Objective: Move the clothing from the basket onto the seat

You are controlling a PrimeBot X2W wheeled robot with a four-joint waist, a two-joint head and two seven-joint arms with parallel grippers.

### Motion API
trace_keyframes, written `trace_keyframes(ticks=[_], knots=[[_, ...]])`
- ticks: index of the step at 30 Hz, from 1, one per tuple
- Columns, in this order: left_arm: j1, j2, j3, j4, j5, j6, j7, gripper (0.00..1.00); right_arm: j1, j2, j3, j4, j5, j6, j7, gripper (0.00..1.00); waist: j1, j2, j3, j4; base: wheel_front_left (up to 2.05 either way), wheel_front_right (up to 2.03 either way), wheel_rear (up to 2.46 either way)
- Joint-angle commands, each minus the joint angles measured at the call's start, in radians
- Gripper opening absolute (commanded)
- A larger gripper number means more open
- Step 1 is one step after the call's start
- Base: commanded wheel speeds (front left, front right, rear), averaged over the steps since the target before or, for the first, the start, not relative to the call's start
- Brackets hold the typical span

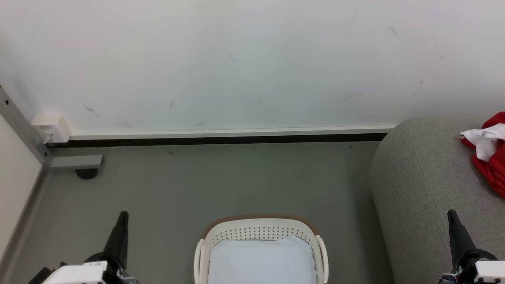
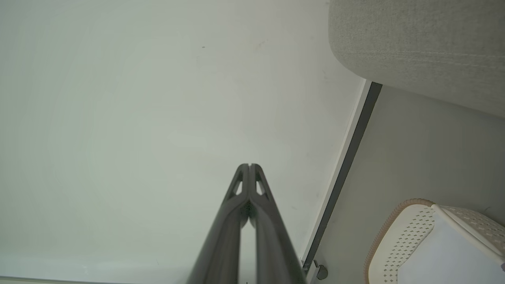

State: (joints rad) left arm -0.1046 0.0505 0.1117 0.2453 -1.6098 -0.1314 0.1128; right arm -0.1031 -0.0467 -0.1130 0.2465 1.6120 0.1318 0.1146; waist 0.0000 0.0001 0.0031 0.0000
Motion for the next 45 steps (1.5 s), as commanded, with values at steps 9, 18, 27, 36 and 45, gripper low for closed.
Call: trace_keyframes(ticks=[9, 18, 27, 36, 45], knots=[[-0.009, 0.002, 0.004, 0.0, -0.009, -0.003, 0.002, 0.0, -0.011, -0.007, -0.003, -0.004, 0.002, -0.002, 0.003, 0.0, 0.0, -0.0001, 0.0, 0.0, 0.0, 0.0, 0.0], [-0.009, 0.002, 0.005, 0.0, -0.008, -0.003, 0.003, 0.0, -0.011, -0.007, -0.003, -0.004, 0.002, -0.002, 0.003, 0.0, 0.0, -0.0001, 0.0, 0.0, 0.0, 0.0, 0.0], [-0.009, 0.001, 0.005, 0.0, -0.008, -0.003, 0.003, 0.0, -0.011, -0.007, -0.003, -0.004, 0.002, -0.002, 0.003, 0.0, 0.0, -0.0001, 0.0, 0.0, 0.0, 0.0, 0.0], [-0.009, 0.001, 0.005, 0.0, -0.007, -0.003, 0.004, 0.0, -0.011, -0.007, -0.003, -0.004, 0.002, -0.002, 0.003, 0.0, 0.0, -0.0001, 0.0, 0.0, 0.0, 0.0, 0.0], [-0.009, 0.001, 0.006, 0.0, -0.007, -0.003, 0.004, 0.0, -0.011, -0.007, -0.003, -0.004, 0.002, -0.002, 0.003, 0.0, 0.0, -0.0001, 0.0, 0.0, 0.0, 0.0, 0.0]])
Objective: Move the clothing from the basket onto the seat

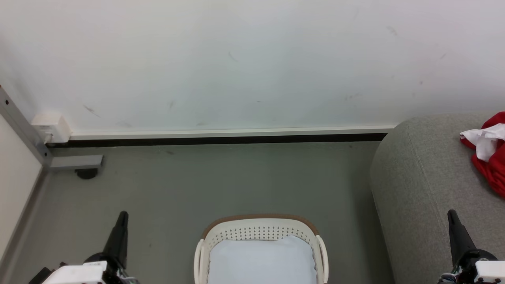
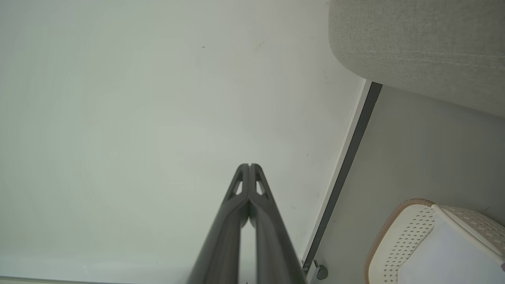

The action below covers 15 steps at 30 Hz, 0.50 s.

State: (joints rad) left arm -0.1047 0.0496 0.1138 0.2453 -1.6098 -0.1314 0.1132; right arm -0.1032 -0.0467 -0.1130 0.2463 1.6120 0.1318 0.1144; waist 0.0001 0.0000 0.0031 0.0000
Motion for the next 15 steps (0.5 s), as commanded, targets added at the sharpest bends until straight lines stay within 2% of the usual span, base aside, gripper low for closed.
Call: trace_keyframes(ticks=[1, 15], knots=[[-0.009, 0.002, 0.004, 0.0, -0.007, -0.003, 0.004, 0.0, -0.011, -0.007, -0.003, -0.004, 0.002, -0.002, 0.003, 0.0, -0.0001, 0.0, 0.0, 0.0, 0.0, 0.0, 0.0], [-0.009, 0.002, 0.004, 0.0, -0.006, -0.003, 0.004, 0.0, -0.011, -0.007, -0.003, -0.004, 0.002, -0.002, 0.003, 0.0, -0.0001, 0.0, 0.0, 0.0, 0.0, 0.0, 0.0]])
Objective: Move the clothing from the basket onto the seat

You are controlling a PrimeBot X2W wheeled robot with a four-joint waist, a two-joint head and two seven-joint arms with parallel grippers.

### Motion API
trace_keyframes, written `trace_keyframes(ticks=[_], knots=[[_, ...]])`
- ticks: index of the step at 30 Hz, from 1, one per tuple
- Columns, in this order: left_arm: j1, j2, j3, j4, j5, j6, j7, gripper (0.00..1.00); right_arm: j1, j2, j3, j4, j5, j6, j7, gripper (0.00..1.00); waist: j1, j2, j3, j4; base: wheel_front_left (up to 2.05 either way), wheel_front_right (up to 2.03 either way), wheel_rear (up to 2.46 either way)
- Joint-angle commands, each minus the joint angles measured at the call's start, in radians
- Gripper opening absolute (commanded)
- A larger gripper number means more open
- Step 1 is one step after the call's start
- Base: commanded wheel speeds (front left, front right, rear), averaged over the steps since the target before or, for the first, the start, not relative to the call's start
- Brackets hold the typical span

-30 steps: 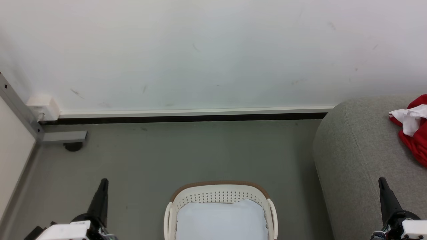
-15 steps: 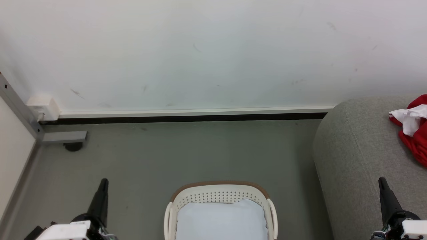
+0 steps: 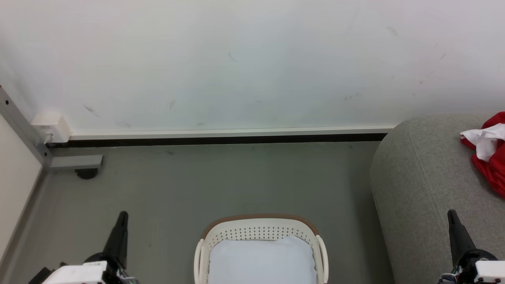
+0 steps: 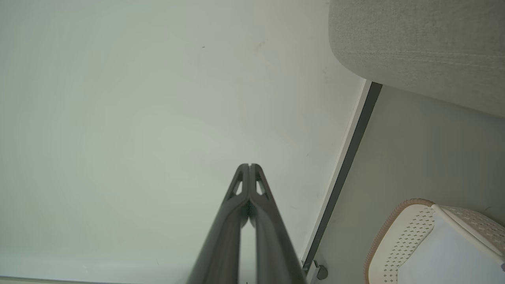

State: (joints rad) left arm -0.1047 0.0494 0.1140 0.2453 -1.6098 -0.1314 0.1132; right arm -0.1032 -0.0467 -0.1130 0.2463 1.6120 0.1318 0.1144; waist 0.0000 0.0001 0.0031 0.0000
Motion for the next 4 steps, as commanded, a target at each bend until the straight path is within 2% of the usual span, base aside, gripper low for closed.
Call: trace_keyframes(ticks=[1, 4], knots=[[-0.009, 0.002, 0.004, 0.0, -0.006, -0.003, 0.004, 0.0, -0.011, -0.007, -0.003, -0.004, 0.002, -0.002, 0.003, 0.0, 0.0, -0.0001, 0.0, 0.0, 0.0, 0.0, 0.0], [-0.009, 0.002, 0.004, 0.0, -0.006, -0.003, 0.004, 0.0, -0.011, -0.007, -0.003, -0.004, 0.002, -0.002, 0.003, 0.0, 0.0, -0.0001, 0.0, 0.0, 0.0, 0.0, 0.0]])
